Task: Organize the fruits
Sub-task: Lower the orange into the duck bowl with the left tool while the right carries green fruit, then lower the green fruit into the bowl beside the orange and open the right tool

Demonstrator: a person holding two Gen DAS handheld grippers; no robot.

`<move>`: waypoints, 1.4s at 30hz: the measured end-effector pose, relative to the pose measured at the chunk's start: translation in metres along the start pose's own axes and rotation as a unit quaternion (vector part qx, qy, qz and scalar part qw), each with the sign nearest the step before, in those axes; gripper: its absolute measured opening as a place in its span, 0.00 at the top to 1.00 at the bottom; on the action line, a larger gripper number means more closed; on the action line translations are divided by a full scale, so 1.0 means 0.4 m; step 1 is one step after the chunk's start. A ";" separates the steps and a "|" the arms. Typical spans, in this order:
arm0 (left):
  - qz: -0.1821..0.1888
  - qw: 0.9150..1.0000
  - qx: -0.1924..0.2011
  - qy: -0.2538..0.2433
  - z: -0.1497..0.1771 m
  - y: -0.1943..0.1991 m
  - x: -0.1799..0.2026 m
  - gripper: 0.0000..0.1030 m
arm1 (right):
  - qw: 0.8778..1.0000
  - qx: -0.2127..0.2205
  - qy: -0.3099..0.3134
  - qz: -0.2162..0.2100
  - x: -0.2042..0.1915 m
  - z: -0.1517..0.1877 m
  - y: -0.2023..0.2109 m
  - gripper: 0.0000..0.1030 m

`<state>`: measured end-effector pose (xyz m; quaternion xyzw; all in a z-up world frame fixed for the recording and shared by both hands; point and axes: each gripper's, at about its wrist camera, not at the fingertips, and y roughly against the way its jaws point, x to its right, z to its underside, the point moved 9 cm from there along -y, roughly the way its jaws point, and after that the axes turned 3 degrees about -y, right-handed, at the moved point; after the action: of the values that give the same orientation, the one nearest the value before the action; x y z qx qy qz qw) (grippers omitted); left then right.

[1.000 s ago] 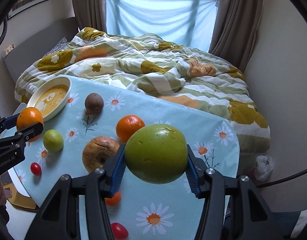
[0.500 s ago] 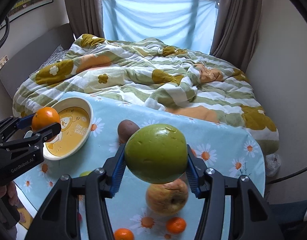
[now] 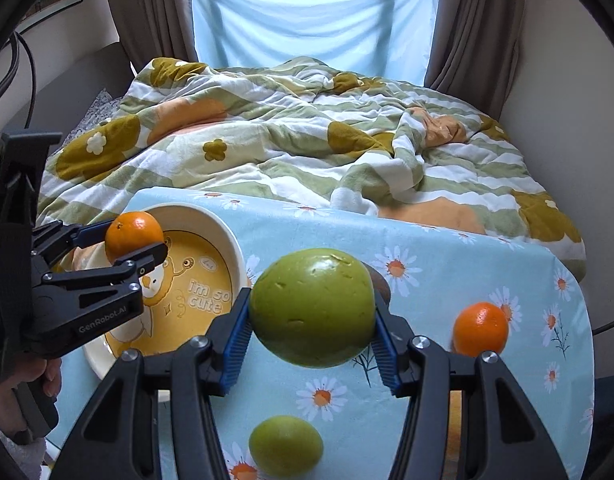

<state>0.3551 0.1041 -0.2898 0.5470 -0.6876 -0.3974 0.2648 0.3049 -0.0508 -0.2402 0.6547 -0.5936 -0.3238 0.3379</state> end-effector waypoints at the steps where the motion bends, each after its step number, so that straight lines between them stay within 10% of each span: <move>1: 0.002 1.000 -0.004 -0.003 0.000 -0.012 -0.004 0.37 | 1.000 -0.002 -0.003 0.001 -0.003 -0.002 -0.007 0.51; 14: 0.020 0.999 -0.026 -0.023 -0.019 -0.063 -0.007 0.36 | 0.999 -0.013 -0.027 0.016 -0.012 -0.014 -0.036 0.51; 19: 0.009 1.000 -0.013 -0.027 -0.036 -0.045 -0.007 0.00 | 0.999 -0.017 -0.044 0.013 0.001 -0.017 -0.034 0.51; 31: -0.006 1.000 -0.014 -0.026 -0.002 0.017 -0.036 0.00 | 1.000 -0.009 -0.018 0.013 0.008 -0.030 -0.017 0.51; 42: -0.012 0.999 -0.015 -0.036 0.077 0.081 -0.075 0.00 | 0.993 -0.013 0.083 -0.080 -0.135 -0.040 -0.090 0.51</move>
<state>0.3209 0.1436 -0.2775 0.5366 -0.6841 -0.4302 0.2428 0.3334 0.0063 -0.2597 0.7201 -0.5052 -0.3017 0.3677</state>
